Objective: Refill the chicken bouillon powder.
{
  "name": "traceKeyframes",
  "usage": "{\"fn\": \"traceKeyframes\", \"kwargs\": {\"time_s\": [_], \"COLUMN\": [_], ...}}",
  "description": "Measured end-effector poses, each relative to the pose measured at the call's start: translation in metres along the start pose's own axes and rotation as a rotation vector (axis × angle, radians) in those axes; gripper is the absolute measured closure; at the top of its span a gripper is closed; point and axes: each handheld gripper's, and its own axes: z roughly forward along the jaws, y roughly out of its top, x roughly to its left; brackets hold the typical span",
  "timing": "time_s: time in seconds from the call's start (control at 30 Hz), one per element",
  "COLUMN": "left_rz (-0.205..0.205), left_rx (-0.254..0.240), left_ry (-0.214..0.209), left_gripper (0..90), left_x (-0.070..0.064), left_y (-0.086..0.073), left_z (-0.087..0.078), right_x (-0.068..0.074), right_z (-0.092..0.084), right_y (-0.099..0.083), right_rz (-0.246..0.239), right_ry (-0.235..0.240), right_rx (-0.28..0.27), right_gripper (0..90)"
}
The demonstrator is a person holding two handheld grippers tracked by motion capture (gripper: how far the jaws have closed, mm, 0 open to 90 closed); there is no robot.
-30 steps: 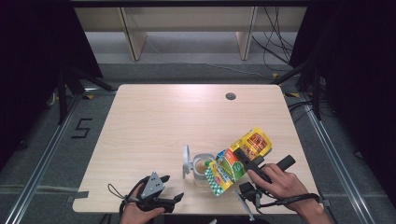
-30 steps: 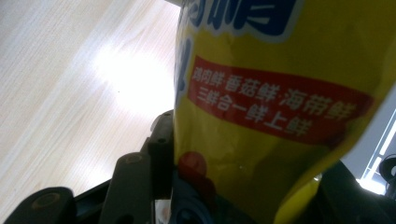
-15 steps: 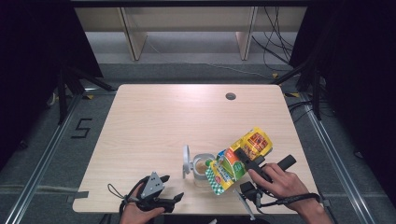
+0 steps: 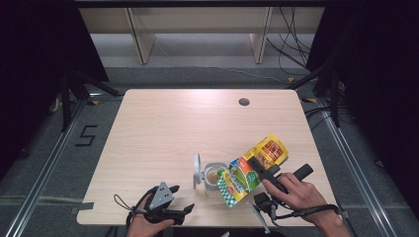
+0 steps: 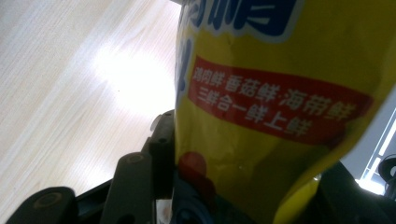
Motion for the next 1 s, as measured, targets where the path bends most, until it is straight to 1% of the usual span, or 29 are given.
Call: {"fn": "traceKeyframes", "kwargs": {"time_s": [0.07,0.13,0.2,0.27,0.33,0.4,0.43,0.47,0.5,0.77,0.8,0.87,0.9,0.93,0.97,1.0], "left_rz": [0.001,0.000,0.014,0.011,0.013,-0.002,0.009,-0.003,0.037,0.038,0.038,0.046,0.046,0.023,0.012,0.010], "left_rx": [0.000,0.000,0.014,0.012,0.014,0.000,0.010,0.000,0.013,0.012,0.012,0.019,0.024,0.017,0.013,0.010], "left_ry": [0.000,0.001,0.007,0.007,0.007,0.002,0.003,0.002,0.002,0.002,0.003,0.008,0.010,0.009,0.007,0.004], "left_gripper": [20.9,20.9,20.9,20.9,20.9,20.9,20.9,20.9,20.9,20.9,20.9,20.9,20.9,20.9,20.9,20.9], "left_x": [0.0001,0.0003,0.0019,0.0018,0.0018,0.0003,0.0010,0.0002,0.0028,0.0028,0.0030,0.0037,0.0038,0.0024,0.0017,0.0013], "left_y": [-0.0001,-0.0001,0.0000,0.0000,-0.0001,-0.0003,-0.0002,-0.0002,0.0005,0.0006,0.0006,0.0007,0.0006,0.0001,0.0000,-0.0001], "left_z": [0.0001,0.0000,-0.0010,-0.0009,-0.0009,0.0003,-0.0004,0.0003,-0.0010,-0.0011,-0.0011,-0.0016,-0.0018,-0.0012,-0.0009,-0.0007], "right_x": [0.0009,0.0005,0.0004,0.0003,0.0006,0.0006,0.0006,0.0006,0.0006,0.0008,0.0012,0.0012,0.0007,0.0012,0.0008,0.0007], "right_z": [-0.0002,-0.0005,-0.0006,-0.0009,-0.0009,-0.0009,-0.0009,-0.0010,-0.0010,-0.0009,-0.0014,-0.0014,-0.0008,-0.0009,-0.0012,-0.0013], "right_y": [-0.0001,-0.0002,-0.0004,-0.0005,-0.0006,-0.0007,-0.0006,-0.0007,-0.0007,-0.0009,-0.0011,-0.0011,-0.0009,-0.0012,-0.0013,-0.0016], "right_rz": [0.008,0.003,0.004,0.004,0.006,0.005,0.007,0.008,0.009,0.005,0.008,0.009,0.010,0.014,0.012,0.012], "right_ry": [-0.003,0.001,0.001,0.010,0.007,0.006,0.006,0.007,0.007,0.005,0.014,0.011,0.005,0.003,0.009,0.009], "right_rx": [-0.001,0.001,0.002,0.003,0.004,0.003,0.003,0.003,0.003,-0.002,0.006,0.004,-0.002,-0.003,-0.001,0.000], "right_gripper": [55.8,55.8,55.8,55.9,55.9,55.9,55.9,55.9,56.1,56.3,56.3,56.3,56.3,56.3,56.3,56.3]}}
